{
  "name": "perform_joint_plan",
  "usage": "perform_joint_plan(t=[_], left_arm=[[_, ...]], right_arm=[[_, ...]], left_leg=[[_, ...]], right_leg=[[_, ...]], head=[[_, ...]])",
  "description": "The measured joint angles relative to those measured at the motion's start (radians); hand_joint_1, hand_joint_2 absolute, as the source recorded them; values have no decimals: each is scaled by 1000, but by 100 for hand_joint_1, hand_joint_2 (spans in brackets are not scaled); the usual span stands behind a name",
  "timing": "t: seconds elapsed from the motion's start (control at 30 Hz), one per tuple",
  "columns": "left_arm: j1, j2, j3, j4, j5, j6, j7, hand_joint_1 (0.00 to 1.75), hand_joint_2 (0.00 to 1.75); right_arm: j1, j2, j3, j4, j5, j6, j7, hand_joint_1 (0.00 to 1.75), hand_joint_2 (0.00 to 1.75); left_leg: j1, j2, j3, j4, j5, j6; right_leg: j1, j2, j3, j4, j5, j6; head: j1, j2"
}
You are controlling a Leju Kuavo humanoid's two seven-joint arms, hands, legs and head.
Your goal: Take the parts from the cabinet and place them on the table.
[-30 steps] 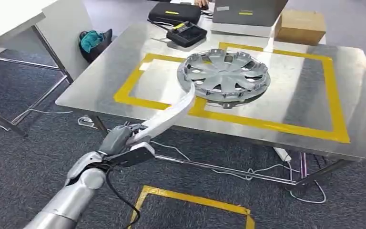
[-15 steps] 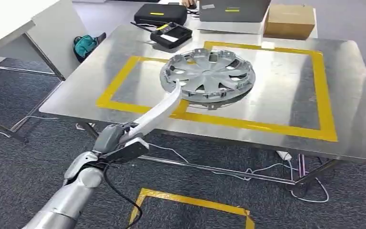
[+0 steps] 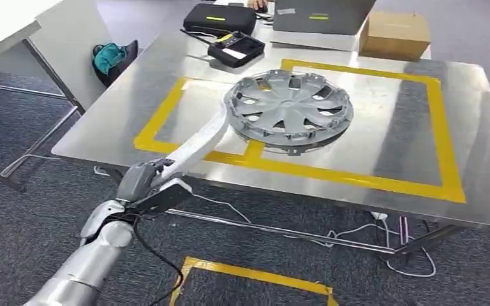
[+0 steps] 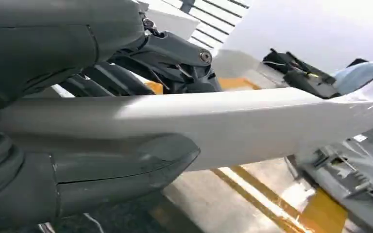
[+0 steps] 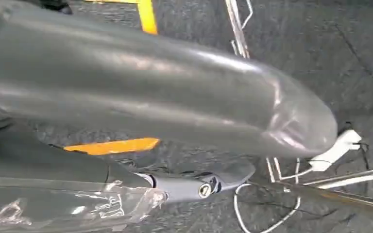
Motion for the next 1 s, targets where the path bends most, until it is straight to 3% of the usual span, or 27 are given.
perform_joint_plan(t=[0.03,0.07,0.1,0.13,0.2,0.23,0.27,0.3,0.33,0.4,0.43,0.47,0.53,0.57,0.6,0.63,0.67,0.73,0.77,0.8,0.87,0.9,0.93,0.97,1.0], left_arm=[[0,0,0,2,-1,0,0,175,175],[1,0,1,5,-2,2,2,175,175],[2,0,1,7,-5,3,3,175,175],[2,0,2,8,-7,3,3,175,175],[0,-2,3,8,-13,5,3,175,175],[-1,-2,3,9,-16,6,3,175,175],[-5,-3,3,9,-17,6,3,175,175],[-8,-3,4,9,-18,6,5,175,175],[-9,-3,4,10,-19,6,5,175,175],[-12,-5,4,9,-19,6,6,175,175],[-13,-6,4,9,-21,6,6,175,175],[-16,-6,4,10,-21,6,6,175,175],[-13,-5,4,10,-21,6,6,175,175],[-10,-5,4,10,-21,6,6,175,175],[-8,-4,4,11,-21,6,6,175,175],[-6,-3,4,12,-21,6,6,175,175],[-6,-3,4,12,-21,6,6,175,175],[-8,-3,4,12,-21,6,6,175,175],[-10,-3,5,12,-21,5,10,175,175],[-11,-3,4,12,-26,4,16,175,175],[-16,-2,5,12,-31,4,19,175,175],[-18,-4,5,12,-37,5,21,175,175],[-21,-5,6,12,-42,6,25,175,175],[-27,-5,7,12,-51,7,29,175,175],[-32,-6,7,13,-61,7,37,175,175]], right_arm=[[3,-1,0,1,-1,-2,0,0,0],[6,-3,1,3,-1,-2,0,0,0],[8,-5,1,4,-2,-2,0,0,0],[8,-6,2,5,-2,-3,0,0,0],[8,-11,5,5,-4,-5,0,0,0],[11,-11,7,7,-5,-7,0,0,0],[8,-11,8,10,-4,-8,0,0,0],[6,-11,10,11,-5,-8,0,0,0],[6,-11,11,11,-5,-9,0,0,0],[7,-11,16,13,-5,-12,0,0,0],[6,-11,16,14,-3,-13,0,0,0],[5,-13,16,14,-4,-13,0,0,0],[5,-14,16,14,-3,-13,0,0,0],[8,-14,16,14,-3,-13,0,0,0],[10,-14,16,15,-3,-13,0,0,0],[10,-14,16,15,-3,-13,0,0,0],[10,-14,16,16,-3,-13,0,0,0],[9,-14,16,16,-2,-13,0,0,0],[7,-14,16,17,-1,-14,0,0,0],[5,-14,17,18,-1,-14,0,0,0],[6,-15,19,18,-2,-15,0,0,0],[6,-16,21,18,-2,-15,0,0,0],[5,-19,23,19,-2,-15,0,0,0],[3,-18,24,20,-2,-14,0,0,0],[-1,-19,26,22,-2,-15,0,0,0]], left_leg=[[0,0,6,0,-7,1],[0,0,15,0,-14,1],[0,-1,25,0,-22,1],[0,-1,37,0,-31,-1],[3,-1,69,0,-52,-8],[2,0,77,0,-63,-15],[-2,-1,81,4,-68,-20],[-3,-1,77,-2,-71,-26],[-3,0,83,0,-72,-30],[-3,1,86,1,-77,-38],[-2,1,65,43,-68,-44],[-1,1,25,108,-75,-49],[0,0,-77,253,-139,-57],[0,0,-115,294,-165,-57],[0,0,-133,297,-163,-56],[-1,0,-134,266,-133,-52],[-2,0,-121,208,-82,-46],[-8,1,-76,53,53,-28],[-15,0,-74,11,48,-22],[-14,-1,-67,14,37,-23],[-14,-1,-62,5,49,-15],[-9,-1,-47,3,48,-11],[-5,-1,-34,-1,47,-7],[-4,0,-29,-1,42,-1],[-4,-1,-28,0,39,2]], right_leg=[[1,0,-48,73,-23,4],[1,0,-83,114,-29,4],[1,0,-95,108,-14,5],[0,0,-91,67,21,4],[-1,-3,-37,-101,143,6],[-1,-8,-20,-160,185,6],[3,-10,-18,-178,145,-3],[6,-8,-7,-170,151,-18],[6,-6,-10,-172,152,-27],[0,-1,4,-175,151,-37],[0,-1,11,-178,147,-43],[-1,-1,16,-180,142,-49],[0,0,28,-180,128,-56],[1,2,37,-180,120,-56],[1,3,47,-180,113,-56],[2,6,59,-180,104,-56],[2,8,71,-180,96,-55],[2,9,93,-183,79,-50],[8,12,101,-177,70,-42],[8,14,102,-183,63,-36],[8,13,115,-181,71,-21],[9,12,123,-183,60,-15],[9,9,117,-168,48,-10],[8,3,94,-119,32,-7],[5,1,48,-44,8,-4]], head=[[3,0],[3,0],[3,0],[3,0],[3,0],[4,0],[4,0],[3,0],[3,0],[3,0],[2,0],[-2,0],[-1,0],[-1,0],[-1,0],[-2,0],[-2,0],[-2,0],[-1,0],[0,0],[-3,0],[-2,0],[-1,0],[7,0],[7,0]])
